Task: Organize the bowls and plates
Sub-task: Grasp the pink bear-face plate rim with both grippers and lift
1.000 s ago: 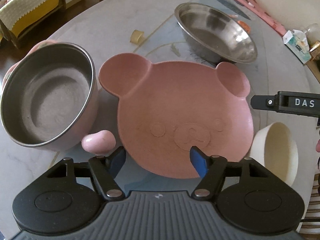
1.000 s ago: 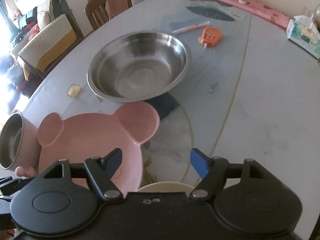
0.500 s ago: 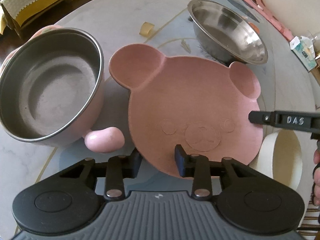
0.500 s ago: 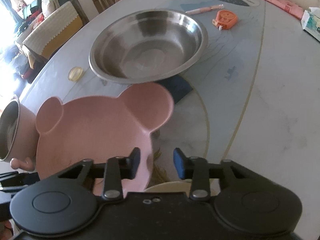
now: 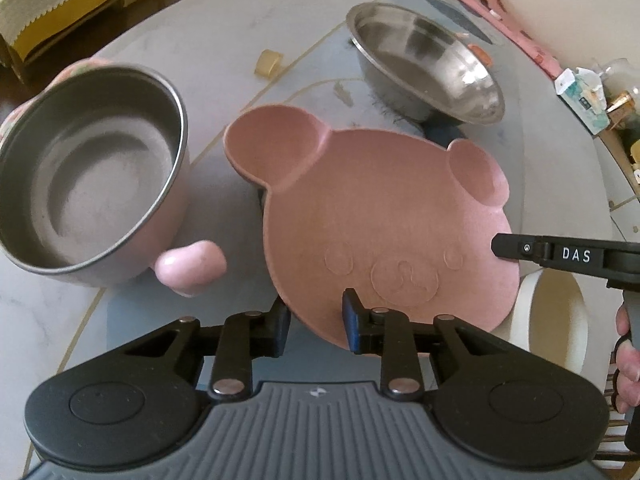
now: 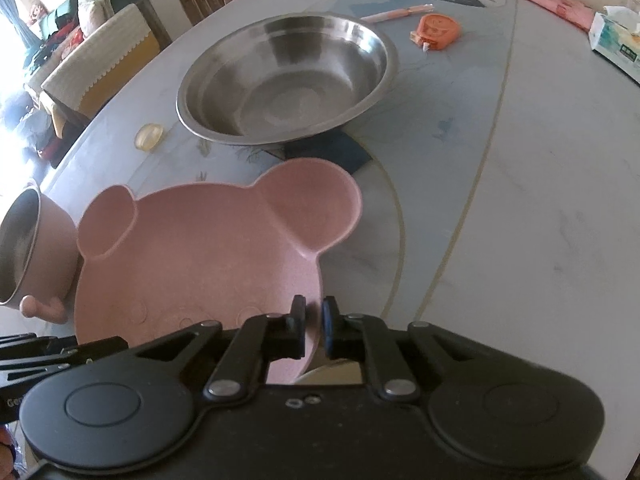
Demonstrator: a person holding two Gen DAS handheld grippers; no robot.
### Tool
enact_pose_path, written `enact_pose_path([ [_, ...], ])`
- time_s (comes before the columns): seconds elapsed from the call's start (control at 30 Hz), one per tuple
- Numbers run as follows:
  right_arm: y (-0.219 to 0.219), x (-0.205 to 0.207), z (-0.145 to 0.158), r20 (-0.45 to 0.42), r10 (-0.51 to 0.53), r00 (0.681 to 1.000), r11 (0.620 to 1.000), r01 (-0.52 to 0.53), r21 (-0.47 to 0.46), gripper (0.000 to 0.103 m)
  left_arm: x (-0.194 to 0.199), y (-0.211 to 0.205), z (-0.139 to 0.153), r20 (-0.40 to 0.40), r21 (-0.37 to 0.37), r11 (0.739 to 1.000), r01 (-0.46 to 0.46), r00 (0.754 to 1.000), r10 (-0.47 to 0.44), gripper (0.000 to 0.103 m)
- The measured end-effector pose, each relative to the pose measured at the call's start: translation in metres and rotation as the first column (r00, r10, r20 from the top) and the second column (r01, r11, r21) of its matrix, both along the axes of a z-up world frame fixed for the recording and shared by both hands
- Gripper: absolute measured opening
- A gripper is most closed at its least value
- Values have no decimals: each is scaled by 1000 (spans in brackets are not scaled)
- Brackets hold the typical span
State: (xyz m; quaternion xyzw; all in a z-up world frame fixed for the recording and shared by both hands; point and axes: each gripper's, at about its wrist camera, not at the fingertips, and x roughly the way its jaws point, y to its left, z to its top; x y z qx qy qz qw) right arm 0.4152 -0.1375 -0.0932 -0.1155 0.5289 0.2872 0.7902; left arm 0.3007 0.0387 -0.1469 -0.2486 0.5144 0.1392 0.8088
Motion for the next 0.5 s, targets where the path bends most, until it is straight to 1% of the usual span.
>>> enact_pose_path([
  [0.13, -7, -6, 8, 14, -13, 1000, 1000, 13, 22, 9, -2, 0, 8, 17, 2, 1000, 7, 1000, -7, 25],
  [0.3, -13, -14, 21, 41, -30, 999, 999, 28, 46, 8, -6, -4, 18, 39, 22, 999, 25, 999, -26, 25],
  [0.5, -28, -26, 39, 66, -56, 996, 996, 50, 79, 8, -14, -9, 33, 68, 4, 998, 56, 996, -57, 25],
])
